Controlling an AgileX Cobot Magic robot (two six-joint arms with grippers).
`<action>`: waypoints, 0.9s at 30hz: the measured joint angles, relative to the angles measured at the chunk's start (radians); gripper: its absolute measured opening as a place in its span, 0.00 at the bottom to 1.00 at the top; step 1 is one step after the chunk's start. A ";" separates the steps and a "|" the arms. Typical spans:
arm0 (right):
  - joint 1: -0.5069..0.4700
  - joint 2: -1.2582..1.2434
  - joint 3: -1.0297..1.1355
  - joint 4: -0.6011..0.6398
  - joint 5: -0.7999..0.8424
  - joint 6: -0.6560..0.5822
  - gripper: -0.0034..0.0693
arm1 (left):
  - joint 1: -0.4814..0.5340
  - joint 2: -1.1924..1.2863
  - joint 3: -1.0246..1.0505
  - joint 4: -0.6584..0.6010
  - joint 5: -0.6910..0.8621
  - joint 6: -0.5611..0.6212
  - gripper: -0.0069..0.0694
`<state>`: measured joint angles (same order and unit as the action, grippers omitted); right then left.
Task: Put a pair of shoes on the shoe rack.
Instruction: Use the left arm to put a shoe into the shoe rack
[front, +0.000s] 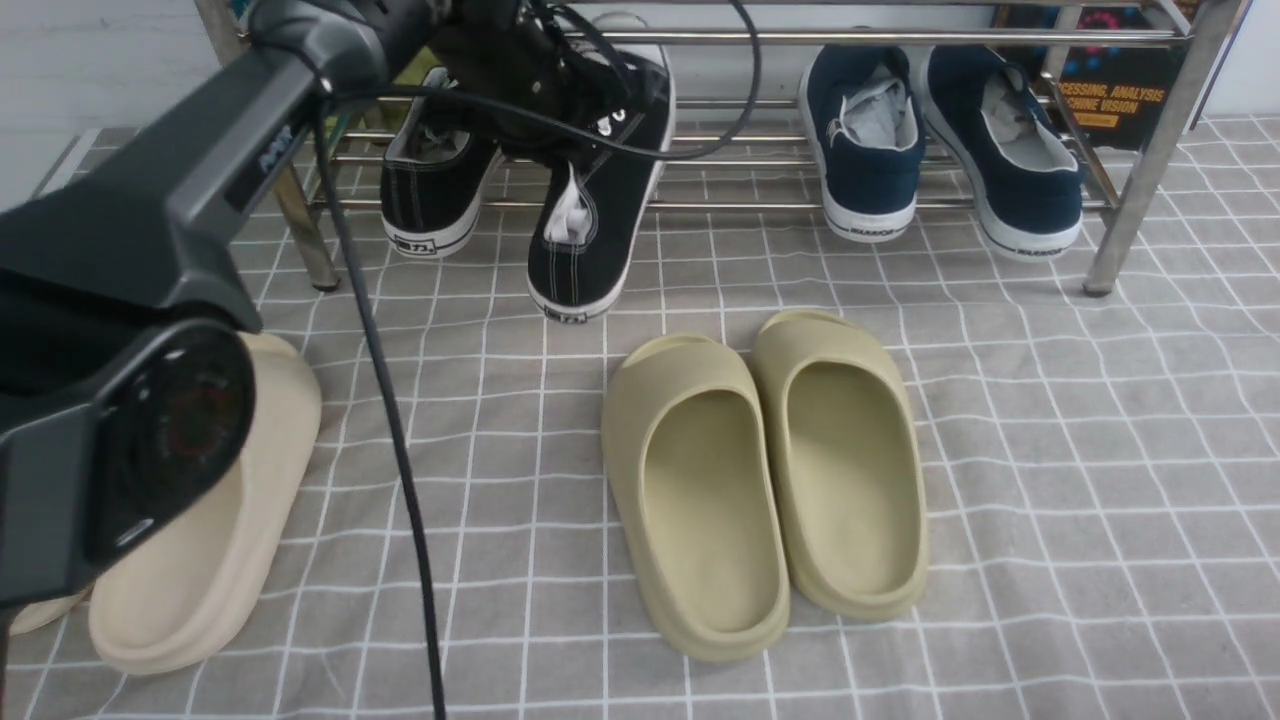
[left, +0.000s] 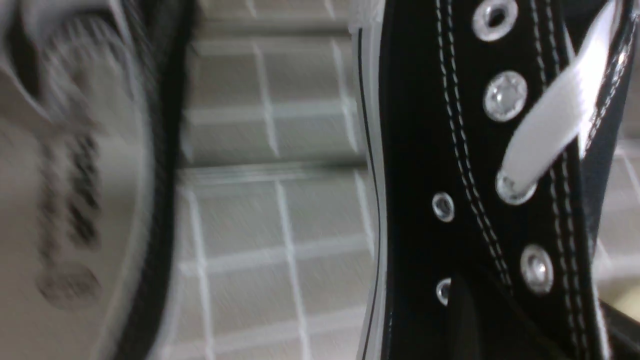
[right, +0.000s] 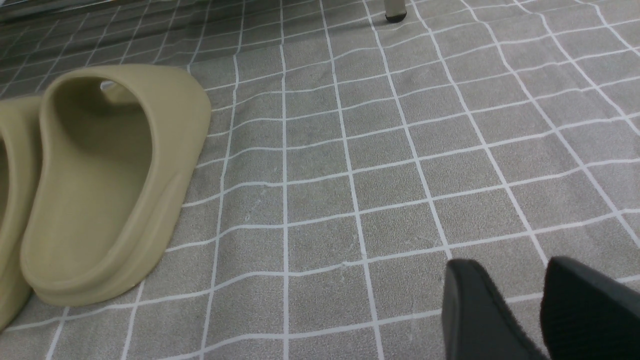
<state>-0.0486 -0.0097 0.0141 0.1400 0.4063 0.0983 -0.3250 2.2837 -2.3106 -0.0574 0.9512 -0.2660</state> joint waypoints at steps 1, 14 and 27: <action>0.000 0.000 0.000 0.000 0.000 0.000 0.38 | 0.000 0.019 -0.009 0.048 -0.040 -0.037 0.17; 0.000 0.000 0.000 0.001 0.000 0.000 0.38 | 0.002 0.083 -0.015 0.115 -0.241 -0.100 0.17; 0.000 0.000 0.000 0.001 0.000 0.000 0.38 | 0.001 0.040 -0.027 0.125 -0.237 -0.100 0.71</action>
<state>-0.0486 -0.0097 0.0141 0.1408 0.4063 0.0983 -0.3238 2.3234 -2.3373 0.0674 0.7145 -0.3661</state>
